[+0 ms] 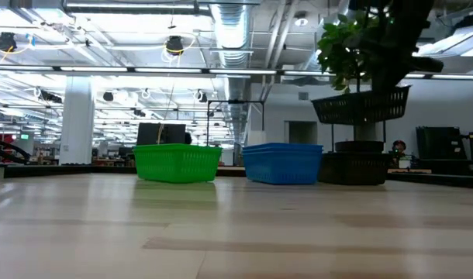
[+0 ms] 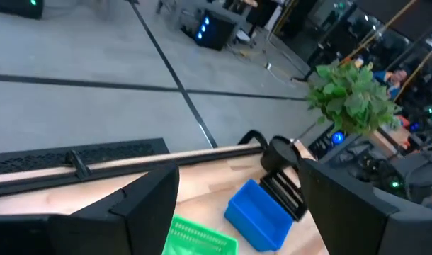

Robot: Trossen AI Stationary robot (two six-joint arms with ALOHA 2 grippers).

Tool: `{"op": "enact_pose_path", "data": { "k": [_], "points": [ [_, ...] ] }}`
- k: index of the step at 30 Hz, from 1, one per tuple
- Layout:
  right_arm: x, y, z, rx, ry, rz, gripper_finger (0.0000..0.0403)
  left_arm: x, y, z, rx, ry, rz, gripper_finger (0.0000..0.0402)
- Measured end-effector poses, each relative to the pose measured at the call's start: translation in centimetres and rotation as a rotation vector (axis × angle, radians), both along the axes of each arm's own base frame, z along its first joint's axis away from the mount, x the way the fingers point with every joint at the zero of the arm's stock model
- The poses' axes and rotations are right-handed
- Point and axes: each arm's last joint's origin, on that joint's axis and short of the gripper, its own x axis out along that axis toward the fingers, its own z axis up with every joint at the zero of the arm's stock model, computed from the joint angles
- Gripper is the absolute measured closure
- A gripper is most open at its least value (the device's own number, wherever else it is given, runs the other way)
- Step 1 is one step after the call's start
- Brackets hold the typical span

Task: Stack baskets by color
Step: Stack the bottom black bin on top of the top black bins

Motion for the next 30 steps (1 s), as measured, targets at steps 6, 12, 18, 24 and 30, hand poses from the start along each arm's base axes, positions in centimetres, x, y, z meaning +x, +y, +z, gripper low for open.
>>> {"op": "enact_pose_path", "data": {
  "k": [6, 12, 18, 24, 30],
  "points": [
    [-0.7, -1.9, -0.1, -0.038, 0.018, -0.016, 0.0392, -0.3, 0.2, 0.1, 0.027, -0.034, 0.064, 0.0123],
    [-1.1, -3.3, -0.2, -0.058, 0.054, -0.026, 0.0391, -0.3, 0.2, 0.1, 0.033, -0.037, 0.073, 0.0123],
    [-1.4, -4.0, -0.1, -0.072, 0.073, -0.017, 0.0391, -0.3, 0.2, 0.2, 0.027, -0.046, 0.078, 0.0123],
    [-0.9, -4.7, -0.9, -0.07, 0.136, 0.016, 0.0392, -0.3, 0.2, 0.2, 0.025, -0.049, 0.079, 0.0123],
    [0.8, -5.7, -2.2, -0.072, 0.185, 0.067, 0.0389, -0.3, 0.2, 0.2, 0.018, -0.063, 0.089, 0.0123]
  ]
}}
